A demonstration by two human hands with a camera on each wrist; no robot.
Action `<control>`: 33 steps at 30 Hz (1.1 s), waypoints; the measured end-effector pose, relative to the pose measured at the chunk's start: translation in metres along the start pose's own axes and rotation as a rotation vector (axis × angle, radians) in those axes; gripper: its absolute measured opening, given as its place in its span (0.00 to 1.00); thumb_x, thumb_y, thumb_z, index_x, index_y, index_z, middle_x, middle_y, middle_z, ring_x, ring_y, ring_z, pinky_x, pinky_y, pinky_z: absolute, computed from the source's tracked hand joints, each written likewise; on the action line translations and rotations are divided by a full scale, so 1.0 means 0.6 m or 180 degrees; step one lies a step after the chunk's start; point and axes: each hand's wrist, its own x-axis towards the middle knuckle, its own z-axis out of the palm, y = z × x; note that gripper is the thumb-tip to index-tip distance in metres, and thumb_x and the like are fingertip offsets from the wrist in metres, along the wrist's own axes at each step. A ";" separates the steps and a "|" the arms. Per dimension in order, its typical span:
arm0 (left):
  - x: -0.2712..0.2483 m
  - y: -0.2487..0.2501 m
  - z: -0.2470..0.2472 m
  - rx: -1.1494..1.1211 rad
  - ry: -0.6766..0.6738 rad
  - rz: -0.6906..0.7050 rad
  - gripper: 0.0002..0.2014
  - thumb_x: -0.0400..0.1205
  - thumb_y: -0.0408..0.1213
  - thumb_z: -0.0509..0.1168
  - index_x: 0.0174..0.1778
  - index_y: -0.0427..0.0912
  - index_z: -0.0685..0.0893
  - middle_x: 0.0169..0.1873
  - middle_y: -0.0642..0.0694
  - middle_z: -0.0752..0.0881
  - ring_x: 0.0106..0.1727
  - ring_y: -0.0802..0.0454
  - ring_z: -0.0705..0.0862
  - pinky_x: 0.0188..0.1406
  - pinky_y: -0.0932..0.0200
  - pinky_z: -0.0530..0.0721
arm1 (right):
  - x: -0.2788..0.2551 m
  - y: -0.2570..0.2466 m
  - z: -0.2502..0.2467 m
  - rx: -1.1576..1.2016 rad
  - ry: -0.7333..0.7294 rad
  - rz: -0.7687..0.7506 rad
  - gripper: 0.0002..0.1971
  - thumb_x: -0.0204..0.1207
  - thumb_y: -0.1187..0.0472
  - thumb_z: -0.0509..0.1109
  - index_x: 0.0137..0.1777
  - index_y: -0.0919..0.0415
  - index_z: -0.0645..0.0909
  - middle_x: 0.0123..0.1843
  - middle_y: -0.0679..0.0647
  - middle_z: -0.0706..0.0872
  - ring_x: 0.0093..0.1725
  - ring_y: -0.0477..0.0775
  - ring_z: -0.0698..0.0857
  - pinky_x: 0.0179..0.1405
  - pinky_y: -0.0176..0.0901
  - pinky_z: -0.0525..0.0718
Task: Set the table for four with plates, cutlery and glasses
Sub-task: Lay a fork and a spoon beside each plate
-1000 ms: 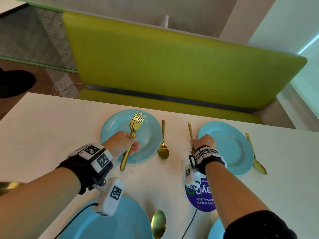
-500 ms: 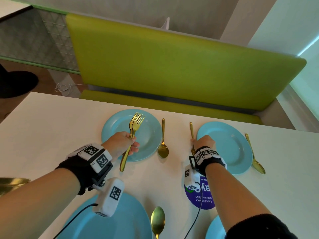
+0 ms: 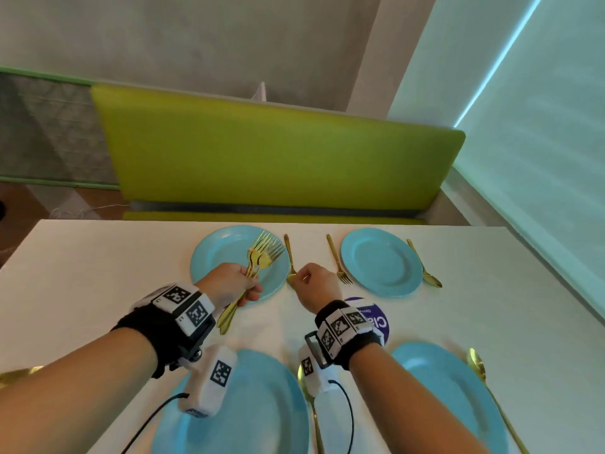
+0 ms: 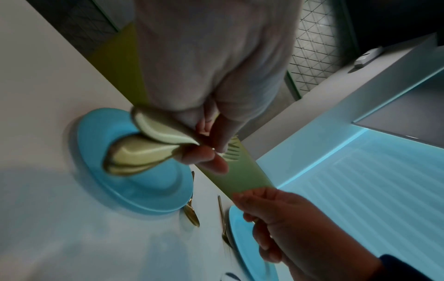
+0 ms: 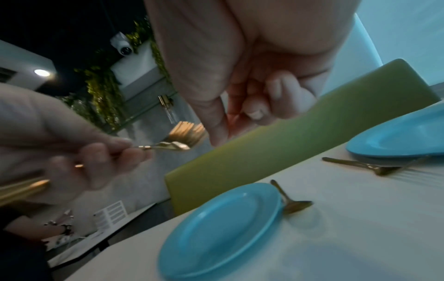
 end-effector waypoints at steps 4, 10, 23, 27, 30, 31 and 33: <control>-0.067 -0.023 -0.037 0.0205 -0.0259 -0.0009 0.08 0.83 0.24 0.60 0.38 0.34 0.79 0.30 0.41 0.84 0.19 0.58 0.79 0.15 0.69 0.71 | -0.109 -0.065 0.040 0.0050 -0.0040 -0.0572 0.09 0.76 0.57 0.70 0.54 0.58 0.84 0.42 0.54 0.84 0.44 0.52 0.81 0.44 0.36 0.73; -0.149 -0.060 -0.108 0.0666 -0.0580 -0.0004 0.09 0.81 0.20 0.58 0.37 0.30 0.80 0.29 0.39 0.84 0.20 0.55 0.78 0.15 0.67 0.69 | -0.212 -0.124 0.094 -0.0400 -0.0162 -0.1041 0.12 0.78 0.61 0.65 0.58 0.54 0.86 0.55 0.58 0.85 0.58 0.57 0.82 0.59 0.47 0.79; -0.187 -0.076 -0.219 0.0497 -0.0576 -0.0260 0.12 0.85 0.27 0.50 0.51 0.24 0.77 0.32 0.36 0.86 0.22 0.52 0.83 0.18 0.64 0.74 | -0.250 -0.215 0.119 -0.1373 -0.0430 -0.1563 0.10 0.80 0.59 0.65 0.56 0.56 0.86 0.57 0.56 0.82 0.59 0.57 0.80 0.46 0.43 0.73; -0.148 -0.069 -0.260 0.0232 -0.0106 -0.0288 0.15 0.86 0.30 0.50 0.56 0.22 0.78 0.32 0.36 0.85 0.28 0.50 0.80 0.23 0.63 0.75 | -0.196 -0.218 0.120 -0.1283 -0.0355 -0.1374 0.09 0.79 0.60 0.66 0.54 0.57 0.87 0.56 0.55 0.83 0.58 0.56 0.81 0.47 0.40 0.74; -0.113 -0.066 -0.292 -0.0111 0.0269 -0.0304 0.16 0.86 0.28 0.49 0.64 0.23 0.72 0.33 0.36 0.83 0.28 0.48 0.79 0.25 0.62 0.72 | -0.137 -0.213 0.125 -0.1082 -0.0320 -0.0921 0.08 0.78 0.63 0.67 0.51 0.58 0.88 0.55 0.54 0.86 0.58 0.55 0.82 0.57 0.44 0.80; -0.102 -0.066 -0.302 -0.0186 0.0371 -0.0311 0.16 0.86 0.28 0.48 0.66 0.24 0.71 0.33 0.36 0.83 0.29 0.48 0.79 0.25 0.62 0.72 | -0.119 -0.212 0.128 -0.0990 -0.0329 -0.0738 0.07 0.77 0.63 0.68 0.50 0.59 0.88 0.55 0.54 0.87 0.58 0.55 0.83 0.58 0.44 0.81; -0.079 -0.068 -0.321 -0.0300 0.0464 -0.0325 0.16 0.87 0.29 0.49 0.66 0.24 0.71 0.33 0.38 0.83 0.30 0.49 0.79 0.26 0.61 0.73 | -0.085 -0.212 0.140 -0.0806 -0.0389 -0.0375 0.07 0.76 0.61 0.70 0.50 0.60 0.88 0.54 0.55 0.89 0.56 0.54 0.85 0.57 0.41 0.82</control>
